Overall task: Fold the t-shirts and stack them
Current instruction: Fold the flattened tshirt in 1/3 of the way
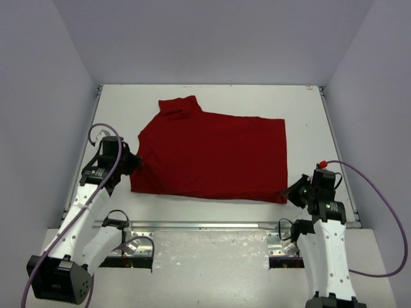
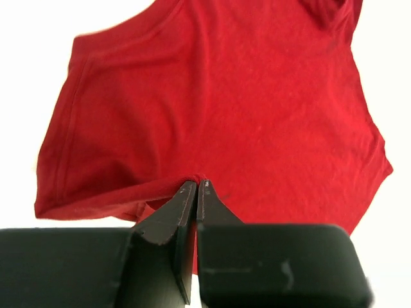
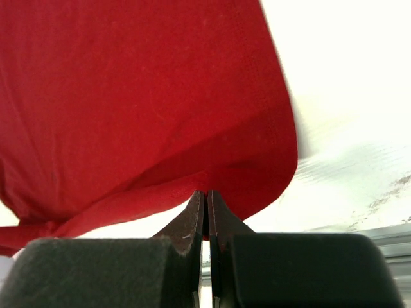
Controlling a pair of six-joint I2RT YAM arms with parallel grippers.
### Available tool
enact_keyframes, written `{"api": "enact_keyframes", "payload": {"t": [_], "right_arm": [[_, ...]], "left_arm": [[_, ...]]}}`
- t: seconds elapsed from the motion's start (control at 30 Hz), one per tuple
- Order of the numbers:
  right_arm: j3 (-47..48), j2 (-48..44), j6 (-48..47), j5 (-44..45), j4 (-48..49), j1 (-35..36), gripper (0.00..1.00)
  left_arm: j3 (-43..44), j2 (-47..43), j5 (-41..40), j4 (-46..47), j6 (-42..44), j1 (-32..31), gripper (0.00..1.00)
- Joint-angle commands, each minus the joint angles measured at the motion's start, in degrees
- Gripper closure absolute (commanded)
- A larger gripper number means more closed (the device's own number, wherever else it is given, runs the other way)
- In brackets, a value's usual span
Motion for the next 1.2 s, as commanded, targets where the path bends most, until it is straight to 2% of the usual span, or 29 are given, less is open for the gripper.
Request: {"api": "enact_keyframes", "payload": {"t": [0.0, 0.23, 0.33, 0.5, 0.67, 1.0, 1.17], "right_arm": [[1.35, 3.09, -0.63, 2.87, 4.54, -0.2, 0.99], [0.65, 6.43, -5.03, 3.39, 10.51, -0.2, 0.98], [1.09, 10.54, -7.66, 3.48, 13.68, -0.2, 0.99], [2.32, 18.54, -11.61, 2.43, 16.67, -0.2, 0.99], [1.62, 19.79, -13.38, 1.99, 21.24, -0.2, 0.98], [6.18, 31.39, -16.46, 1.47, 25.02, -0.2, 0.98], [9.52, 36.04, -16.63, 1.72, 26.17, -0.2, 0.98]], "left_arm": [[5.88, 5.23, -2.03, 7.51, 2.97, 0.36, 1.0], [10.54, 14.64, -0.71, 12.6, 5.43, 0.36, 1.0], [12.2, 19.11, -1.14, 13.58, 6.22, 0.45, 1.0], [13.09, 22.46, -0.44, 15.86, 6.66, 0.36, 1.0], [15.64, 26.24, -0.44, 17.45, 8.77, 0.45, 1.0], [22.05, 34.68, 0.7, 18.85, 11.76, 0.45, 1.0], [23.46, 37.41, -1.67, 18.06, 10.62, 0.45, 1.0]]}}
